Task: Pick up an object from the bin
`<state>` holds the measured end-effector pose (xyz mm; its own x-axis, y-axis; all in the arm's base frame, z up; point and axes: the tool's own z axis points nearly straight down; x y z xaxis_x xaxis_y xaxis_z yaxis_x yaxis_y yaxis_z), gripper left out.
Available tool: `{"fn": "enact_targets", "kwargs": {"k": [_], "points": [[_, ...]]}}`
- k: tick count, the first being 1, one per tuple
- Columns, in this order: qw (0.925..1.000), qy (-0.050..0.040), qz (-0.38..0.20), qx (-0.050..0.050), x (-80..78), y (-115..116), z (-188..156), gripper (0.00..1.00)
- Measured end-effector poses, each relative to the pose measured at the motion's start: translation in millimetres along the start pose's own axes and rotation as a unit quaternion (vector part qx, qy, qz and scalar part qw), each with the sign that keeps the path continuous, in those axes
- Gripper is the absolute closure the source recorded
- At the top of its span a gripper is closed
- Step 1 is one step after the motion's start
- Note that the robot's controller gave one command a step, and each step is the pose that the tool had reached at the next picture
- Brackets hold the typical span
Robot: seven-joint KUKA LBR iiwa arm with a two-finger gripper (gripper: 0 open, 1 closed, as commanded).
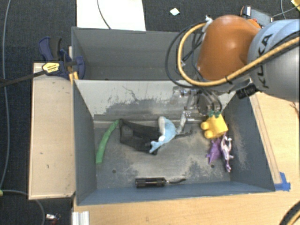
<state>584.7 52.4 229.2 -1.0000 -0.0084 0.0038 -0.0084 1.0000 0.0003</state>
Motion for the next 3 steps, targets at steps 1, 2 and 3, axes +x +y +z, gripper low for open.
{"fn": "enact_targets", "kwargs": {"k": [1, 2, 3], "points": [[1.0, -0.0042, 0.001, 0.0, -1.5, -0.3, -4.4, 0.0], [0.9937, -0.0051, -0.112, 0.0, 2.2, 15.2, 82.2, 0.0], [0.9701, -0.007, -0.243, 0.001, 10.6, 29.3, 74.4, 0.0]]}}
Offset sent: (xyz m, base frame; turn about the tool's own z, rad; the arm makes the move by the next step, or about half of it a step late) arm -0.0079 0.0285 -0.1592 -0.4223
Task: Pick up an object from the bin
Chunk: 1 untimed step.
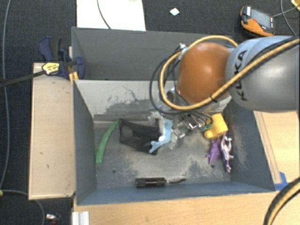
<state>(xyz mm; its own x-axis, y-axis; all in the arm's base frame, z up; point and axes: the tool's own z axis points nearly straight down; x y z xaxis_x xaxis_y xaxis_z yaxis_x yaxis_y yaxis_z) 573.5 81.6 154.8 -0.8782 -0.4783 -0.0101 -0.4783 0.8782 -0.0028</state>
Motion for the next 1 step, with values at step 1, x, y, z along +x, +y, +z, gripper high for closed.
{"fn": "enact_targets", "kwargs": {"k": [1], "points": [[0.9927, 0.0038, -0.12, -0.003, -9.8, 19.5, 55.6, 0.0]]}}
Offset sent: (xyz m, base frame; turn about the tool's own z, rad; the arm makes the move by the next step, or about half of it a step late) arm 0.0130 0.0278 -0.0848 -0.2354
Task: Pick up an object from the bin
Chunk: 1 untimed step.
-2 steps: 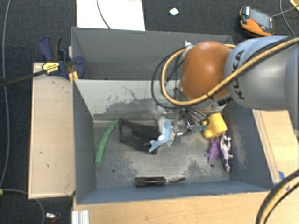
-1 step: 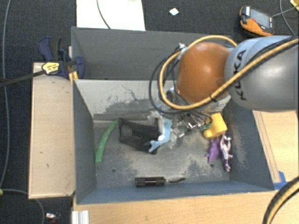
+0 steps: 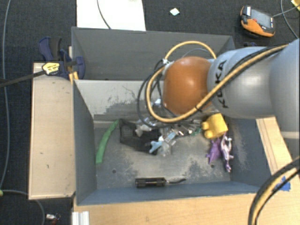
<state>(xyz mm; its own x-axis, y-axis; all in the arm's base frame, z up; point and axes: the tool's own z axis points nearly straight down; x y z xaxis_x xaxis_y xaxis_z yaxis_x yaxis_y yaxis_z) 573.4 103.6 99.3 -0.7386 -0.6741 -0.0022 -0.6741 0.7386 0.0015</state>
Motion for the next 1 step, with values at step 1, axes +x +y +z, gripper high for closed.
{"fn": "enact_targets", "kwargs": {"k": [1], "points": [[1.0, -0.0052, 0.003, 0.005, -14.2, -5.3, 27.4, 0.0]]}}
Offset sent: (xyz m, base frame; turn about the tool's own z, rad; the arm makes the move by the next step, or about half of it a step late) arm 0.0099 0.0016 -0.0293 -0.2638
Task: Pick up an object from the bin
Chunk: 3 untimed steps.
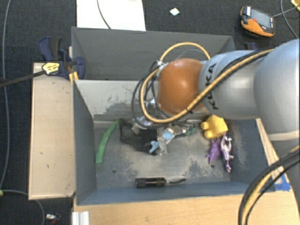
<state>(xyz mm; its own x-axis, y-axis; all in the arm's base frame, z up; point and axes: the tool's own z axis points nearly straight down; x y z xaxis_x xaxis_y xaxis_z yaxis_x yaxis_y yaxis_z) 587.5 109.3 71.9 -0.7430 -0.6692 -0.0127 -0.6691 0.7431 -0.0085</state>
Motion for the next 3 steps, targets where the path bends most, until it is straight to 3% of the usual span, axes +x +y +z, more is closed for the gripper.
{"fn": "enact_targets", "kwargs": {"k": [1, 3], "points": [[0.9913, 0.0003, -0.132, 0.0, 4.7, -2.5, -1.7, 1.0], [0.9916, 0.0008, -0.129, -0.002, 5.8, -1.5, -17.0, 1.0]]}}
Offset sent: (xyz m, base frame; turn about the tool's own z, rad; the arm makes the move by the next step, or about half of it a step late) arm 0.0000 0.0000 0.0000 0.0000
